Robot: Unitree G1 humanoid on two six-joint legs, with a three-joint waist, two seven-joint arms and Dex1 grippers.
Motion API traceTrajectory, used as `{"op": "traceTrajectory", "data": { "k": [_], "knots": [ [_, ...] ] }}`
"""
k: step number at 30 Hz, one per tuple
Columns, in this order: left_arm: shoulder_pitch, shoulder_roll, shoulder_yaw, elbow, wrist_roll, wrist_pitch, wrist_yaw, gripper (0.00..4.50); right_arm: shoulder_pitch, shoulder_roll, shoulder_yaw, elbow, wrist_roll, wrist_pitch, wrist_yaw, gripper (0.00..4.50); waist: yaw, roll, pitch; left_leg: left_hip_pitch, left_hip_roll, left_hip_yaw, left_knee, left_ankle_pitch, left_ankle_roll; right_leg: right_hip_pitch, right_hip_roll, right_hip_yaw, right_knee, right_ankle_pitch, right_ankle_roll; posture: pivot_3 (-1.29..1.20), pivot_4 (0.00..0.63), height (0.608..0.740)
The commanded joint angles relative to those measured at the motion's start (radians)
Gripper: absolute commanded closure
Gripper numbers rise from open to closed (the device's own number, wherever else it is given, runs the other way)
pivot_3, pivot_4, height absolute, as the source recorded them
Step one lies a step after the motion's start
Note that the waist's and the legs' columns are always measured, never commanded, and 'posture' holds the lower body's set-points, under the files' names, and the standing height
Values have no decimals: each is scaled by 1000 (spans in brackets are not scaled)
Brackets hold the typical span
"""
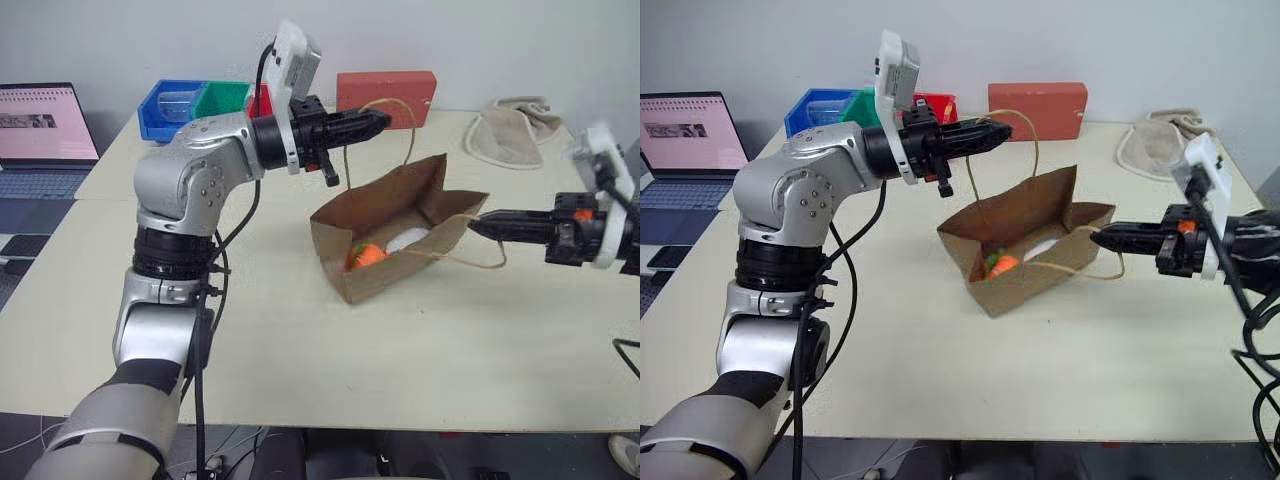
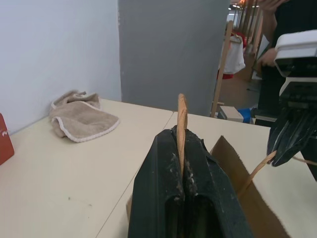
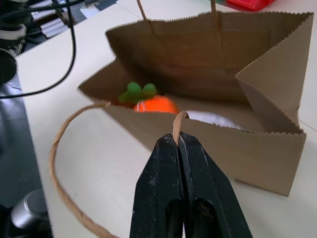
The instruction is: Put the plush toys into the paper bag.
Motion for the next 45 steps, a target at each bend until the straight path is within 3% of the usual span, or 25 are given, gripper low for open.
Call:
{"op": "traceTrajectory", "data": {
  "k": [1,7,14,20,21,22,26,30,37,41,45],
  "knots": [
    [-23,-22,-19,28,31,-34,-20,4500,-15,-1,35,26,8,14,-35,4480,0,0,0,0,0,0,-1,0,0,0,0,0,0,0,0,0,150,740],
    [-9,-64,-35,67,58,-74,-51,4500,-31,71,51,55,-6,-12,-120,4480,0,0,0,-2,0,1,0,0,0,-3,0,1,0,0,0,0,150,740],
    [13,-24,-28,-4,46,-69,-127,2417,-60,30,1,73,38,-10,-111,2197,0,0,0,-3,0,2,-2,0,0,-6,0,2,1,0,1,0,150,740],
    [39,39,8,-32,29,-62,-164,618,-71,-33,-30,98,12,-144,-45,137,-1,1,0,-3,0,2,-2,0,0,-5,0,2,1,0,1,0,150,740],
    [45,51,11,-27,36,-64,-162,353,-77,-40,-33,118,-5,-176,-44,0,-1,1,0,-3,0,2,-2,0,0,-5,0,2,1,0,1,0,150,740],
    [52,64,16,-21,37,-58,-162,49,-83,-43,-36,135,-24,-219,-39,0,-1,1,0,-3,0,2,-2,0,0,-5,0,2,1,0,1,0,150,740],
    [89,115,30,6,53,-84,-180,18,-62,-48,-31,156,-124,-416,3,0,-1,1,0,-2,1,3,-2,0,0,-5,0,2,1,0,1,0,150,740],
    [177,202,60,0,55,-126,-241,18,66,-104,-15,107,-240,-609,121,0,-2,1,0,-2,1,3,-4,0,0,-6,0,2,1,0,0,0,150,740],
    [464,308,178,-246,-54,-41,-242,18,146,-169,-36,5,-184,-589,204,0,-5,1,1,-1,2,5,-4,0,0,-6,0,3,1,0,0,0,150,740],
    [591,291,214,-391,-134,16,-183,18,236,-208,-47,-91,-114,-536,278,0,4,1,1,0,3,5,-5,0,0,-5,0,3,1,-1,-1,0,150,740],
    [650,246,161,-427,-110,-23,-147,18,247,-152,-3,-188,-16,-506,225,0,8,1,0,0,2,4,-2,0,0,-4,0,3,1,-1,-1,0,150,740]
  ]
}}
